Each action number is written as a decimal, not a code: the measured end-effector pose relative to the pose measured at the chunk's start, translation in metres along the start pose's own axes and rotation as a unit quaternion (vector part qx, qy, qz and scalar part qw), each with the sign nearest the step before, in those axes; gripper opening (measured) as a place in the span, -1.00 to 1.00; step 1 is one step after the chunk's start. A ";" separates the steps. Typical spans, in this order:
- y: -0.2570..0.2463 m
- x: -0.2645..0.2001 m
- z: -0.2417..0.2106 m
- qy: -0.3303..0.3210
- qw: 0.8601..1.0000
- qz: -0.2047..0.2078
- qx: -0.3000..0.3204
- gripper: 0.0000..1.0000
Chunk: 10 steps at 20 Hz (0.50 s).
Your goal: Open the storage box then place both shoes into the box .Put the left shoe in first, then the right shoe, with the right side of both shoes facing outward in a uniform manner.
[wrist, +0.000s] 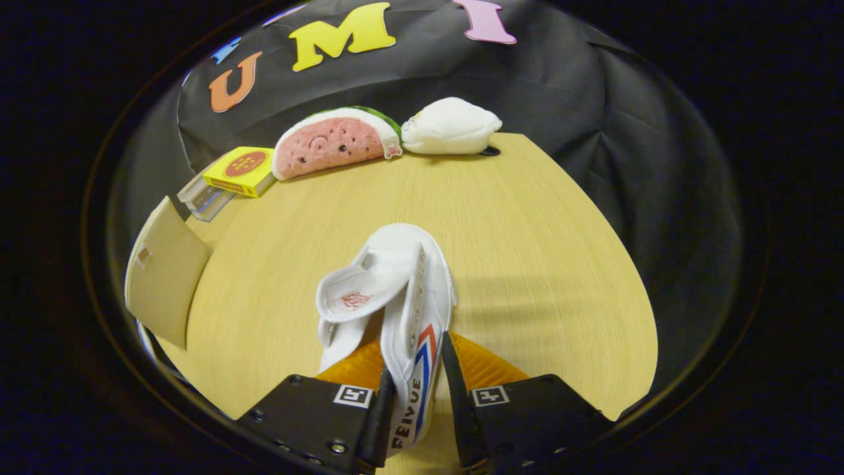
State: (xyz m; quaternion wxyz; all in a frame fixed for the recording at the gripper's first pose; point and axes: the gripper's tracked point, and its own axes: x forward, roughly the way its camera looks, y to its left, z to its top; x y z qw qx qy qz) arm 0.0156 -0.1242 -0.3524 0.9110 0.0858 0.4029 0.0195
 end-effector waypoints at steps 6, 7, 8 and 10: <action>-0.015 0.004 0.000 -0.004 0.999 -0.035 0.027 -0.69; -0.016 0.001 -0.001 0.006 0.999 -0.037 0.031 -0.99; -0.015 -0.001 0.002 0.004 0.999 -0.036 0.036 -1.00; -0.013 0.000 0.003 0.006 0.998 -0.036 0.045 -0.99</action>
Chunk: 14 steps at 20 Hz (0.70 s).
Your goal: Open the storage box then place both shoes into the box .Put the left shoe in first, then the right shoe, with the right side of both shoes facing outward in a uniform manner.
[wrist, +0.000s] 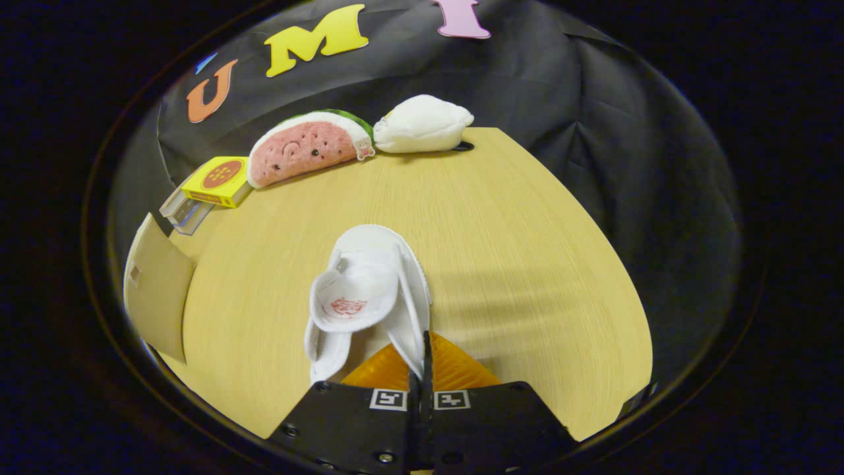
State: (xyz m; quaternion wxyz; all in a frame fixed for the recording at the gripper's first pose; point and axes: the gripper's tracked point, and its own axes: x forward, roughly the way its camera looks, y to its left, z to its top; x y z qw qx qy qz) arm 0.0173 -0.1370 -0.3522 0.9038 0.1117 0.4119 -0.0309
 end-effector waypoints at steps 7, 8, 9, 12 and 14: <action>0.035 -0.024 -0.010 0.014 0.998 0.027 0.054 -1.00; 0.042 -0.032 -0.009 0.012 0.998 0.029 0.058 -1.00; 0.049 -0.040 -0.007 0.010 0.998 0.029 0.063 -1.00; 0.074 -0.069 0.001 -0.006 0.996 0.027 0.082 -1.00; 0.095 -0.090 0.008 -0.019 0.995 0.024 0.090 -1.00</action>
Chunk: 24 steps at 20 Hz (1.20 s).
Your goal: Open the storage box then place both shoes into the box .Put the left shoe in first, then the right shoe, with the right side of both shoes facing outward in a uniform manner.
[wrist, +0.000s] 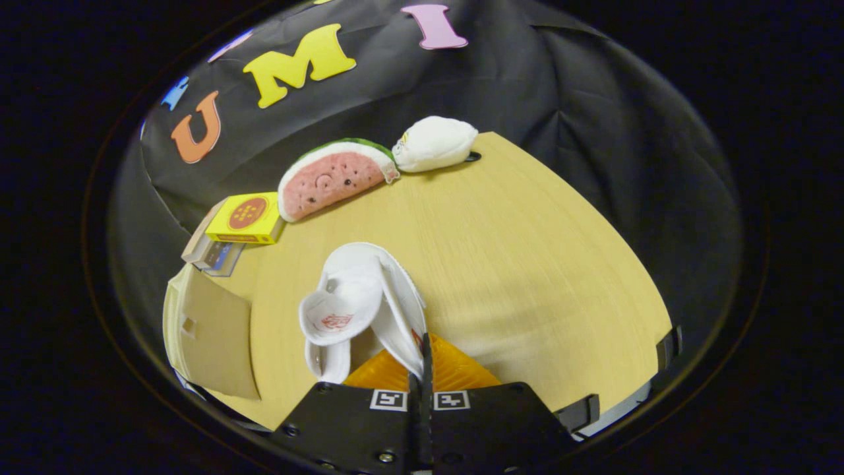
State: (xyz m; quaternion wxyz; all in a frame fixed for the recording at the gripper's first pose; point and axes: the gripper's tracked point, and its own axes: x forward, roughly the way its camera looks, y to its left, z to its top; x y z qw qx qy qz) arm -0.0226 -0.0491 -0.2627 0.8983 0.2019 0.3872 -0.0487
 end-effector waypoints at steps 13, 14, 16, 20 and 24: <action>0.233 -0.103 -0.031 -0.049 0.997 0.023 0.056 -1.00; 0.257 -0.108 -0.034 -0.051 0.997 0.032 0.054 -1.00; 0.304 -0.112 -0.039 -0.052 0.996 0.055 0.047 -1.00; 0.365 -0.104 -0.045 -0.056 0.995 0.071 0.037 -1.00; 0.391 -0.081 -0.058 -0.052 0.996 0.057 0.050 -1.00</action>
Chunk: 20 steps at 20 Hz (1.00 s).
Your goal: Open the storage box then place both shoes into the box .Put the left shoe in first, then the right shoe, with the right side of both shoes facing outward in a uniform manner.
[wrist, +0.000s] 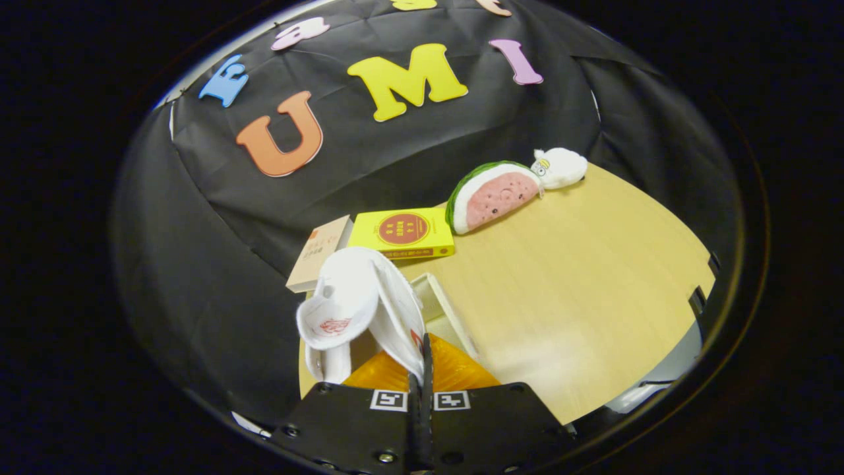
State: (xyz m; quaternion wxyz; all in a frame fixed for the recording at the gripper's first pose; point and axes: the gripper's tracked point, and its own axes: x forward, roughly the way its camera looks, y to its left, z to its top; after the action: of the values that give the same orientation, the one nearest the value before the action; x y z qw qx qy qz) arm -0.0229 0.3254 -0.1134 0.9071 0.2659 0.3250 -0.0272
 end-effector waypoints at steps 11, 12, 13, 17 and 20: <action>-0.020 0.039 -0.030 -0.028 0.998 -0.054 0.010 -1.00; -0.022 0.043 -0.034 -0.032 0.998 -0.060 0.007 -1.00; -0.024 0.047 -0.038 -0.031 0.997 -0.066 0.000 -1.00; -0.035 0.057 -0.049 -0.025 0.996 -0.084 -0.001 -1.00; -0.040 0.059 -0.055 -0.026 0.996 -0.085 0.000 -1.00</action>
State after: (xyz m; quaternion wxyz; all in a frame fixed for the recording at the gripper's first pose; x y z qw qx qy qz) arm -0.0168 0.3260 -0.2034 0.9097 0.2360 0.3230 -0.1113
